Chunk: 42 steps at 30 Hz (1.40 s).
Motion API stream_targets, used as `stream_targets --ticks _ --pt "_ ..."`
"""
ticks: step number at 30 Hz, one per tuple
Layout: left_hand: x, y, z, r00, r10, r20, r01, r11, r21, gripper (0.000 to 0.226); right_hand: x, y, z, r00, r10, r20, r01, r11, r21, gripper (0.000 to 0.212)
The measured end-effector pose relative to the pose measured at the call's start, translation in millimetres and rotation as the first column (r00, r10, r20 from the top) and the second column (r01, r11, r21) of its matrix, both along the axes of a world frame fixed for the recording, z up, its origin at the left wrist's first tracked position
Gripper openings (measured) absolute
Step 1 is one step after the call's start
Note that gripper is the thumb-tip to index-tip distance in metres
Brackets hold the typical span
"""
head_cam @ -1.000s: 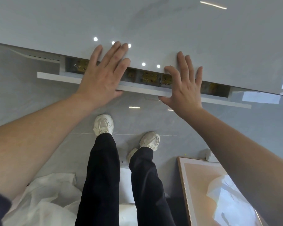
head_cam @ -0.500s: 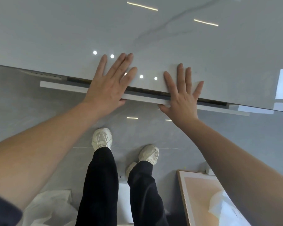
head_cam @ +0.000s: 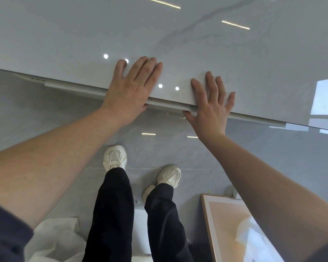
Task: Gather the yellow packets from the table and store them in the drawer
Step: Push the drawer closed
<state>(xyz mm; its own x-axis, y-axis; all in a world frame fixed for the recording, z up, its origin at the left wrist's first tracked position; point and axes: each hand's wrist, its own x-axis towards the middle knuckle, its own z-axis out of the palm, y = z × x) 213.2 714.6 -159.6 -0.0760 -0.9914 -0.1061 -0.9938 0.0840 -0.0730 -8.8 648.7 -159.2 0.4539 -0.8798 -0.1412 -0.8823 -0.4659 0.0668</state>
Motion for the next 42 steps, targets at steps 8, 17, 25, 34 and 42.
stream_targets --ticks 8,17,25,34,42 --pt "0 -9 -7 1.0 0.001 0.002 -0.001 0.997 -0.078 0.096 3 -7 -3 0.995 -0.048 0.082 0.055 0.996 -0.075 0.091" --pt "1 -14 -20 1.0 -0.023 0.0 0.023 0.994 -0.111 0.076 5 -13 -6 0.997 -0.078 -0.021 0.077 0.997 -0.024 0.104" --pt "-2 -13 -19 0.998 0.001 -0.056 -0.008 0.992 -0.129 0.077 9 -11 -6 0.99 -0.133 -0.045 0.132 0.991 -0.015 0.103" --pt "-7 -17 7 0.995 0.09 -0.044 -0.083 0.985 0.153 0.106 28 25 34 0.997 0.076 0.025 -0.08 0.958 0.275 0.092" --pt "-8 -29 20 0.992 0.127 -0.007 -0.114 0.913 0.391 0.101 29 48 46 0.996 0.072 -0.05 -0.045 0.914 0.404 0.085"
